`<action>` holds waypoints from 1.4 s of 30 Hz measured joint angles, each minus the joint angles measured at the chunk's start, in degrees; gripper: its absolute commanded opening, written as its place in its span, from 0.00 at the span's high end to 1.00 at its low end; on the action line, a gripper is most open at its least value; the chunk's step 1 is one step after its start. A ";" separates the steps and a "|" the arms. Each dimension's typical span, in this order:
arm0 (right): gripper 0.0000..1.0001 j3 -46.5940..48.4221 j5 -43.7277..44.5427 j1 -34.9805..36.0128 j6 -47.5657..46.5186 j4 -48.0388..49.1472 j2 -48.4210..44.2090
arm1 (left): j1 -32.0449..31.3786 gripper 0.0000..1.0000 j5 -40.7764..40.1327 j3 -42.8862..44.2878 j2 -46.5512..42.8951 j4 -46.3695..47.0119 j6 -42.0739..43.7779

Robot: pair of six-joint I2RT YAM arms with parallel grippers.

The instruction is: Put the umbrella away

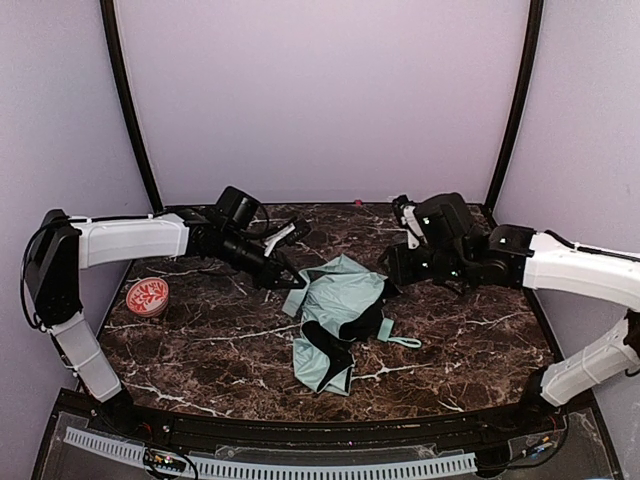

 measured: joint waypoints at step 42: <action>1.00 26.88 2.36 18.75 1.99 -8.50 43.15 | 4.02 1.00 -1.36 0.35 0.07 -1.90 3.74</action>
